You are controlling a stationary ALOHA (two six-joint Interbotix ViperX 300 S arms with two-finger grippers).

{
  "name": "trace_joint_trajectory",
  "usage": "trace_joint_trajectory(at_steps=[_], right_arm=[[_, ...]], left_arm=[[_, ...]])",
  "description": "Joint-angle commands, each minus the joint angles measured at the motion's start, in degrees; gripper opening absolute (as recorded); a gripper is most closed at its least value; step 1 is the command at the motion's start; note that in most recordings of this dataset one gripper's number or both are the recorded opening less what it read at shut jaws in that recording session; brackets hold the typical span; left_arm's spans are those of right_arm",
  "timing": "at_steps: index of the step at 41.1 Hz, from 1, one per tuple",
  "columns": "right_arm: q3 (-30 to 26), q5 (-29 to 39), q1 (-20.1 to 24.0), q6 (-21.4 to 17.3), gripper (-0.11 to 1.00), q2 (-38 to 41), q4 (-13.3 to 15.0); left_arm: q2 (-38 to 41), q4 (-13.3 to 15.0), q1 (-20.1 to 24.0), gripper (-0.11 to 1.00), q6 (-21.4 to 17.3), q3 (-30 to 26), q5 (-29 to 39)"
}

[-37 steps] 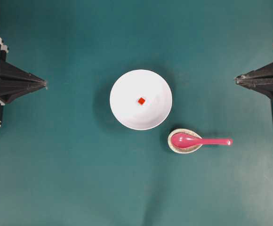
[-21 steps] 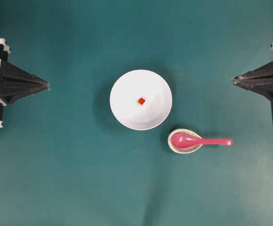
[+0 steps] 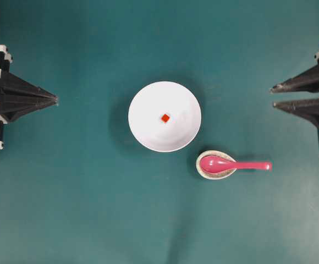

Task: Grip the spoon and scoop the red block from the bowl with right arm.
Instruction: 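Move the right gripper toward the pink spoon handle, then close the right gripper on the pink spoon handle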

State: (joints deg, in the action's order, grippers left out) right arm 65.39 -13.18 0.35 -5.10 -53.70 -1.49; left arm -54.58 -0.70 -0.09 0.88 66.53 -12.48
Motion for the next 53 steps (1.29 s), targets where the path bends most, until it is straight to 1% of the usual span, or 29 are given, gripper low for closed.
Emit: trace_joint_trajectory(at_steps=[1, 3, 8, 12, 14, 16, 19, 22, 26, 29, 31, 34, 37, 40, 43, 47, 53], right_arm=[[-1.3, 0.7, 0.2, -0.3, 0.5, 0.9, -0.1], [-1.1, 1.1, 0.3, -0.4, 0.51, 1.4, -0.1], [0.1, 0.6, 1.7, -0.6, 0.48, 3.5, -0.7], [2.1, -2.1, 3.8, -0.6, 0.48, 6.3, -3.3], [3.4, -4.7, 5.0, -0.6, 0.48, 8.0, -5.1], [5.4, -8.7, 6.8, -0.6, 0.48, 10.2, -7.2], [7.6, -14.2, 9.1, -0.6, 0.48, 13.2, -9.5], [9.7, -20.5, 11.7, -0.6, 0.48, 17.1, -12.9], [11.6, -26.9, 15.0, -0.6, 0.48, 21.9, -16.6], [12.8, -31.4, 18.5, -0.6, 0.48, 26.3, -20.4], [13.2, -33.2, 20.4, -0.6, 0.48, 28.4, -22.5], [13.6, -35.9, 24.5, -0.5, 0.48, 32.5, -26.7], [13.9, -38.1, 27.8, -0.6, 0.48, 35.8, -29.6], [13.7, -40.3, 31.1, -0.5, 0.48, 39.6, -33.3], [13.4, -42.0, 33.3, -0.5, 0.48, 42.5, -35.8], [13.2, -43.1, 35.0, -0.5, 0.48, 45.7, -37.5], [12.6, -43.2, 36.1, -0.5, 0.48, 48.7, -37.9]], left_arm=[[0.3, -0.1, -0.1, 0.0, 0.0, -1.6, -0.5], [0.3, -0.1, -0.1, 0.0, 0.0, -1.6, -0.6], [0.1, -0.1, -0.1, 0.0, 0.0, -1.6, -0.6], [0.0, -0.1, -0.1, 0.0, 0.6, -1.6, -0.5], [0.0, -0.1, -0.1, 0.0, 1.1, -1.6, -0.5], [0.1, -0.1, -0.1, 0.0, 1.6, -1.6, -0.5], [0.0, -0.1, -0.1, 0.0, 1.7, -1.6, -0.4], [0.1, -0.1, -0.1, 0.0, 1.6, -1.6, -0.4], [0.4, -0.1, 0.0, 0.0, 1.6, -1.5, -0.4], [0.5, -0.1, -0.1, 0.0, 1.6, -1.5, -0.4], [0.5, -0.1, -0.1, 0.0, 1.6, -1.5, -0.5], [0.5, -0.1, -0.1, 0.0, 1.6, -1.5, -0.5], [0.6, -0.1, -0.1, 0.0, 1.6, -1.4, -0.5], [0.5, -0.1, 0.0, 0.0, 1.6, -1.5, -0.5], [0.5, -0.1, 0.0, 0.0, 1.6, -1.5, -0.4], [0.6, -0.1, -0.1, 0.0, 1.7, -1.5, -0.3], [0.6, -0.1, -0.1, 0.0, 1.7, -1.4, -0.3]])
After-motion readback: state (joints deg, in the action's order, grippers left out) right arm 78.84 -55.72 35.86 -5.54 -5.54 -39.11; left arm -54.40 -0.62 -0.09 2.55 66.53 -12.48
